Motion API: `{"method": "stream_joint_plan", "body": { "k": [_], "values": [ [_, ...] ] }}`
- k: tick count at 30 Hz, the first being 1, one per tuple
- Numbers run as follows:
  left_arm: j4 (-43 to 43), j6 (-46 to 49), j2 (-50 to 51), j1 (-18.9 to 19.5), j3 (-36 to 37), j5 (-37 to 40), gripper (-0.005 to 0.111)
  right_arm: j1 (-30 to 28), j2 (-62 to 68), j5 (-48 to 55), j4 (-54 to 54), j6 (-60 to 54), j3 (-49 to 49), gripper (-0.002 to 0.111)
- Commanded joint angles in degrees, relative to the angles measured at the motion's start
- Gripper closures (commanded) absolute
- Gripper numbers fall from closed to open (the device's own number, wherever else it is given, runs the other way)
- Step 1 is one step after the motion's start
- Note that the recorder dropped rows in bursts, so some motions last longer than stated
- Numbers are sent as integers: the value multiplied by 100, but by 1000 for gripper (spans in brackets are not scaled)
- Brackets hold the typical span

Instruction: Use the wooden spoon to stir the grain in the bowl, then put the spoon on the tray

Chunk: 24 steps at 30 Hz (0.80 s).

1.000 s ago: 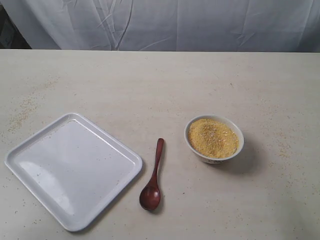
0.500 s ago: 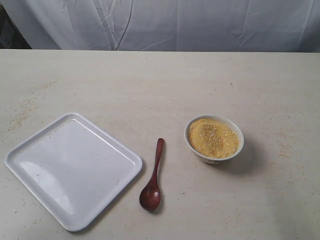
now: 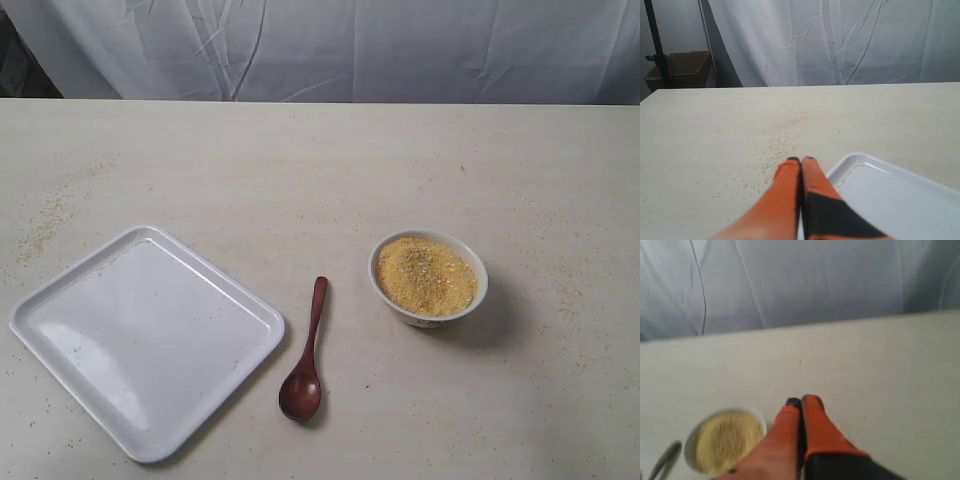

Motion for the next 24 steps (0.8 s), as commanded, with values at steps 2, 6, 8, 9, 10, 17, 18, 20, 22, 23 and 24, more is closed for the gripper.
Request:
{"method": "stream_joint_plan", "body": {
  "k": [2, 6, 8, 9, 10, 17, 18, 20, 22, 23, 24],
  "values": [
    [14, -19, -28, 4, 21, -21, 107, -20, 1520, 789, -298, 129, -654, 109],
    [14, -19, -28, 4, 21, -21, 107, -20, 2545, 515, 581, 986, -654, 109],
    [14, -19, -28, 4, 21, -21, 107, -9, 3015, 490, 1112, 887, -678, 109],
    [14, -19, -28, 4, 21, -21, 107, 36, 3269, 512, 1296, 736, -734, 109],
    [14, -19, -28, 4, 21, -21, 107, 127, 3460, 570, 1335, 710, -804, 109],
    [14, -19, -28, 4, 21, -21, 107, 1522, 4671, 607, 1013, 1356, -1619, 109],
    [14, -19, -28, 4, 21, -21, 107, 1801, 4857, 574, 825, 1579, -1763, 109],
    [14, -19, -28, 4, 21, -21, 107, 2313, 5224, 526, 454, 1941, -2034, 109],
    [14, -19, -28, 4, 21, -21, 107, 2858, 5683, 438, 260, 2060, -2348, 109],
    [14, -19, -28, 4, 21, -21, 107, 3101, 5887, 410, 260, 2060, -2520, 109],
    [14, -19, -28, 4, 21, -21, 107, 3328, 6158, 367, 260, 2073, -2701, 109]
  ]
}}
